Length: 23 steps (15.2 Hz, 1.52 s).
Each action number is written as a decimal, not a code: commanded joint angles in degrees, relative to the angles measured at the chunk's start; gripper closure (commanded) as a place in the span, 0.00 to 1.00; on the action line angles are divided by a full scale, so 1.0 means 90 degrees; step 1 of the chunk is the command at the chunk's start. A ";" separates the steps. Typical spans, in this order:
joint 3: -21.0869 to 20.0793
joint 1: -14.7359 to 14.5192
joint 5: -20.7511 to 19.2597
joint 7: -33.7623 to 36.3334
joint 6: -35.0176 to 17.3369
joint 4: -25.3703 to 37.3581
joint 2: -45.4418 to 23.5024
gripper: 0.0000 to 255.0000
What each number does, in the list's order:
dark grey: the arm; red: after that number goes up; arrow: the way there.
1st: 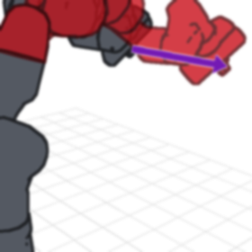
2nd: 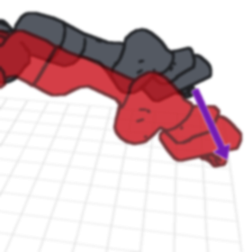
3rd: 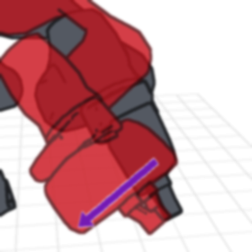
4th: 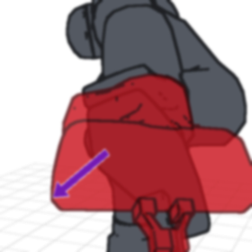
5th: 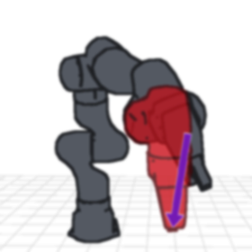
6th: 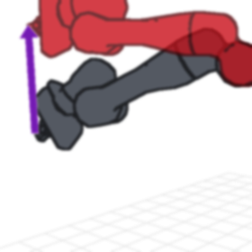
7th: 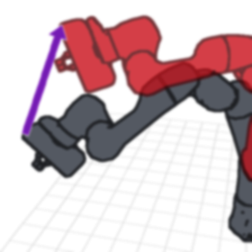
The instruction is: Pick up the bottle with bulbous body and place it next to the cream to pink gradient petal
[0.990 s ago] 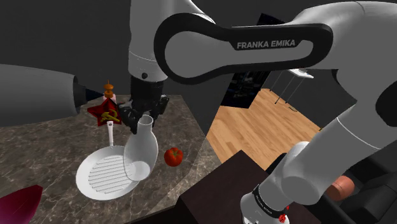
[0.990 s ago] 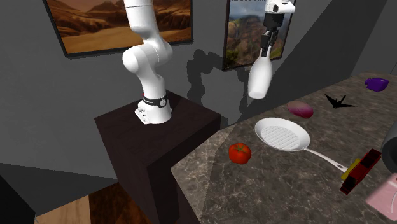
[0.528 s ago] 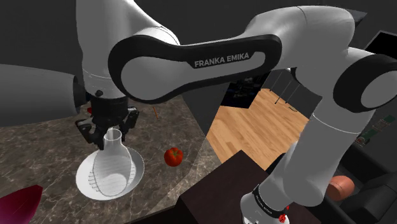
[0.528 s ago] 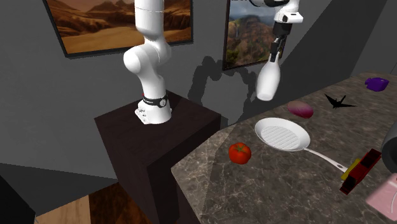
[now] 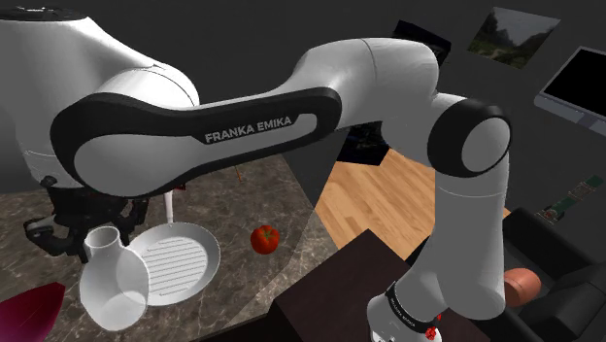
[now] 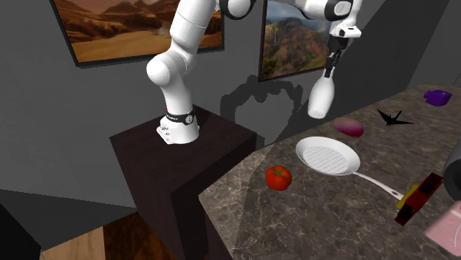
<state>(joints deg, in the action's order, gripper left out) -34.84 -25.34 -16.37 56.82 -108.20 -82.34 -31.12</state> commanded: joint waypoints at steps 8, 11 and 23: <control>0.0308 -0.0908 -0.0524 0.0299 0.0172 0.1589 -0.1447 1.00; 0.0334 -0.0891 -0.0560 0.0326 -0.0038 0.1433 -0.1512 1.00; 0.0469 -0.0887 -0.0736 0.0429 -0.0782 0.1017 -0.1877 1.00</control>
<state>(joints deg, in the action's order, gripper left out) -30.69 -33.31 -22.88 60.59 -114.77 -72.95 -47.84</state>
